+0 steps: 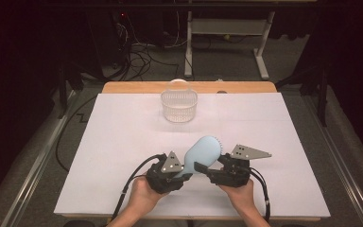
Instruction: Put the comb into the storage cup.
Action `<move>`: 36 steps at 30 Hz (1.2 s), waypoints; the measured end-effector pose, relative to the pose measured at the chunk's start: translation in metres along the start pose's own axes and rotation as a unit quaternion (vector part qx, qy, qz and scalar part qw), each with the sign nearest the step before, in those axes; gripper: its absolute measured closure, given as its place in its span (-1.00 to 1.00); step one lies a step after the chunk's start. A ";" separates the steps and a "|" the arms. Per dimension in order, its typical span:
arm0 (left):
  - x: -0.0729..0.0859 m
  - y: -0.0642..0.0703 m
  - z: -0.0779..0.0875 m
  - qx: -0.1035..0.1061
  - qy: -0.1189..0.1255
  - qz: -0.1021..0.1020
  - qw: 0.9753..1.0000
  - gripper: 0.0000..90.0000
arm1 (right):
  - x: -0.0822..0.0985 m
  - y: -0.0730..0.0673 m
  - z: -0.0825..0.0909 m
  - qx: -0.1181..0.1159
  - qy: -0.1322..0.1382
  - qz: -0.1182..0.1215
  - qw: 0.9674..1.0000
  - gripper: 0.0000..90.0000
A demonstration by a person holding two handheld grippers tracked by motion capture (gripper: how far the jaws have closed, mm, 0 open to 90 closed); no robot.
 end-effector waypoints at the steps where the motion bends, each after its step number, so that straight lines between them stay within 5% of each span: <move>1: 0.000 0.000 0.001 -0.001 0.000 -0.001 1.000 0.50 | -0.001 0.000 0.000 -0.003 0.002 -0.004 1.000 -0.05; 16: 0.000 0.001 0.001 0.002 -0.001 -0.008 1.000 0.50 | -0.006 -0.002 0.002 -0.045 0.010 -0.032 0.998 0.24; 36: 0.000 -0.001 0.003 0.010 0.003 -0.017 1.000 0.44 | -0.009 0.000 0.005 -0.056 -0.002 -0.031 0.998 0.30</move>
Point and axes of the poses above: each handheld gripper's, and its own axes: z roughly backward along the jaws, x roughly out of its underside, y roughly to its right, the point moved 3 cm from there along -z, roughly forward along the jaws, and after that the axes turned 11 degrees about z, right-handed, at the moved point
